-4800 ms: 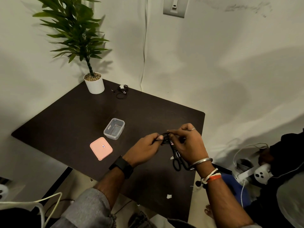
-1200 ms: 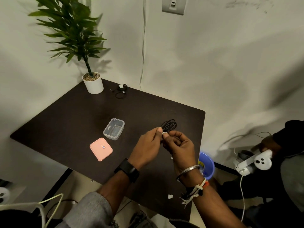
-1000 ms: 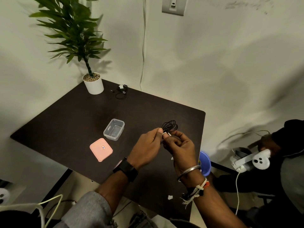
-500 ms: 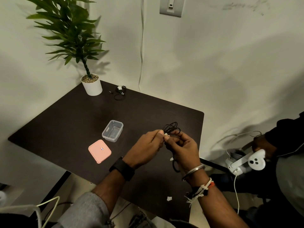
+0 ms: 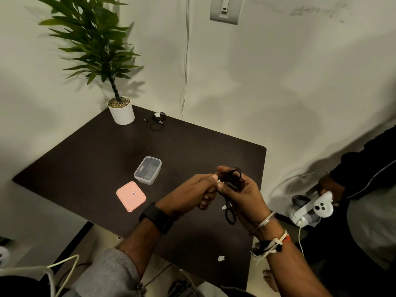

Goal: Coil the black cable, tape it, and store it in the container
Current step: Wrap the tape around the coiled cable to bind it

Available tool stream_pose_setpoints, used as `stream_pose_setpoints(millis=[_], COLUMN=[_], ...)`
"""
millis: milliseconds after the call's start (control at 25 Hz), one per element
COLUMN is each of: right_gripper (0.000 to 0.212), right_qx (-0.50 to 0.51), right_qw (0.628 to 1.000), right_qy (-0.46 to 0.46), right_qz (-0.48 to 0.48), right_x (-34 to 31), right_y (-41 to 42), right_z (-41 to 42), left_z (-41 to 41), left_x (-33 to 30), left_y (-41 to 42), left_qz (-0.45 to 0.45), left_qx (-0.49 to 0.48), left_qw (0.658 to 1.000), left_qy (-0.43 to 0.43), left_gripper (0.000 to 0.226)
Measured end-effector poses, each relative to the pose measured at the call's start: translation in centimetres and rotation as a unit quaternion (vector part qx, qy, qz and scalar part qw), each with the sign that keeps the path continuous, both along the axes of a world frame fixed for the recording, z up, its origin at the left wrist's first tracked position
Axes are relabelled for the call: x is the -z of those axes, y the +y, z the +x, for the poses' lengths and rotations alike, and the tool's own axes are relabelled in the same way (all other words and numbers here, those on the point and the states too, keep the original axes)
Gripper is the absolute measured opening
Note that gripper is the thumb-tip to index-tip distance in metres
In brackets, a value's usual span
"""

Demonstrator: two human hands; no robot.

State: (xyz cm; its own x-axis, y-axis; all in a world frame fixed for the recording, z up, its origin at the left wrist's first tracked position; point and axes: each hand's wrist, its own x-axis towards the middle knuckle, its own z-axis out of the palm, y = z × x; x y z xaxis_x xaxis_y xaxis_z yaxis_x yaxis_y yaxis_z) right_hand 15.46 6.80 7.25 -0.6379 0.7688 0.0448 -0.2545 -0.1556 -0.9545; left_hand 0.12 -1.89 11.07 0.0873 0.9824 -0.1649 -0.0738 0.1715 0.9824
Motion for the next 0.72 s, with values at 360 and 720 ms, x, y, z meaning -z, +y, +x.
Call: stream_pose_setpoints(millis=[360, 720], right_gripper=[0.020, 0.023], right_qx=[0.024, 0.077], right_qw=[0.986, 0.988], right_qy=[-0.053, -0.072], right_qz=[0.155, 0.109], right_x=[-1.1, -0.9], right_y=[0.2, 0.1], right_z=[0.5, 0.7], left_z=[-0.2, 0.5], left_x=[-0.1, 0.0], left_y=[-0.4, -1.0], left_qz=[-0.049, 0.067], left_qx=[-0.010, -0.130], left_qw=[0.999, 0.932], left_qy=[-0.009, 0.330], left_gripper=[0.043, 0.030])
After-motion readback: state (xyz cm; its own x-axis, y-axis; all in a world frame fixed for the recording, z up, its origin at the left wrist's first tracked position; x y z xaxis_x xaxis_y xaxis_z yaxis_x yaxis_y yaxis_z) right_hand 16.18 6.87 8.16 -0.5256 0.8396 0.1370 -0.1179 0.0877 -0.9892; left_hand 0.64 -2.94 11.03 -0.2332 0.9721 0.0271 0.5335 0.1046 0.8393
